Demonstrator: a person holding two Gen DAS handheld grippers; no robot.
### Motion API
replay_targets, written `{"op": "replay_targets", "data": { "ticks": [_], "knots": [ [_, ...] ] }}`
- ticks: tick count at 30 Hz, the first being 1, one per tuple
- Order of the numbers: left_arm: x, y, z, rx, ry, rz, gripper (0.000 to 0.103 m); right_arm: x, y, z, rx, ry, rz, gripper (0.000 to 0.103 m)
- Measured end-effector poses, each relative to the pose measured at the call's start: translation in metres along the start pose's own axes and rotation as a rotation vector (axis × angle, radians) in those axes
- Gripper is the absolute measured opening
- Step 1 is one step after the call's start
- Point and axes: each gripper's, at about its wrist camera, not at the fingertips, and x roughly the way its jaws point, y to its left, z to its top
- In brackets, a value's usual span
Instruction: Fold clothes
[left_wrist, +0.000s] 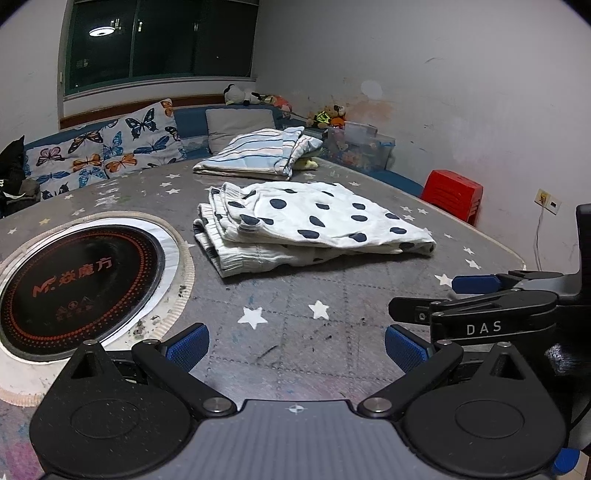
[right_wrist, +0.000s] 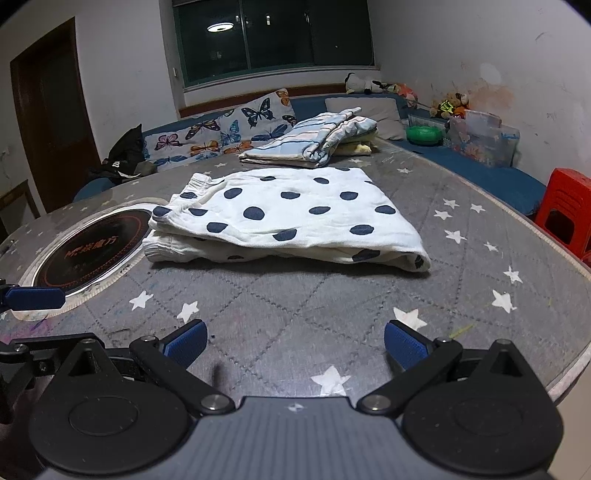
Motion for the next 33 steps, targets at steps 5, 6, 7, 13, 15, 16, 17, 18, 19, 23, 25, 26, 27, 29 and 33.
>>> {"op": "replay_targets", "data": {
  "ticks": [5,6,7,13,15,16,17,18,19,23,25,26,27,29,33],
  "knots": [
    [-0.0006,-0.0005,0.0001,-0.006,-0.004,-0.009,0.103,0.0003,0.0008,-0.0006,0.001,0.000,0.002,0.103],
    [-0.0007,-0.0003,0.0002,-0.009,-0.006,-0.010,0.103,0.0004,0.0010,-0.0005,0.001,0.000,0.002,0.103],
    [-0.0009,-0.0002,0.0003,-0.010,-0.008,-0.009,0.103,0.0006,0.0012,-0.0004,0.001,0.000,0.003,0.103],
    [-0.0002,0.0000,0.0011,-0.011,-0.011,0.002,0.103,0.0014,0.0025,0.0001,0.001,-0.001,0.007,0.103],
    [0.0006,0.0009,0.0015,-0.014,-0.008,0.005,0.103,0.0017,0.0030,0.0002,0.000,-0.001,0.008,0.103],
    [0.0008,0.0011,0.0015,-0.014,-0.008,0.005,0.103,0.0018,0.0032,0.0003,0.000,-0.001,0.009,0.103],
    [0.0010,0.0012,0.0016,-0.014,-0.007,0.006,0.103,0.0020,0.0034,0.0004,0.000,-0.001,0.010,0.103],
    [0.0012,0.0013,0.0017,-0.014,-0.007,0.006,0.103,0.0021,0.0036,0.0005,0.000,-0.001,0.010,0.103],
    [0.0014,0.0014,0.0017,-0.014,-0.006,0.006,0.103,0.0023,0.0038,0.0005,0.000,-0.001,0.011,0.103],
    [0.0022,0.0015,0.0017,-0.014,-0.001,0.007,0.103,0.0034,0.0048,0.0005,-0.001,0.002,0.012,0.103],
    [0.0029,0.0015,0.0013,-0.013,0.003,0.006,0.103,0.0041,0.0051,0.0001,-0.002,0.004,0.013,0.103],
    [0.0032,0.0014,0.0013,-0.012,0.005,0.005,0.103,0.0043,0.0051,0.0000,-0.001,0.005,0.013,0.103],
    [0.0034,0.0011,0.0014,-0.011,0.007,0.005,0.103,0.0046,0.0050,-0.0002,-0.001,0.006,0.013,0.103],
    [0.0039,0.0005,0.0016,-0.008,0.009,0.004,0.103,0.0048,0.0046,-0.0002,0.000,0.006,0.014,0.103],
    [0.0050,-0.0003,0.0018,-0.004,0.014,0.006,0.103,0.0049,0.0041,-0.0001,0.001,0.005,0.014,0.103]
  ]
}}
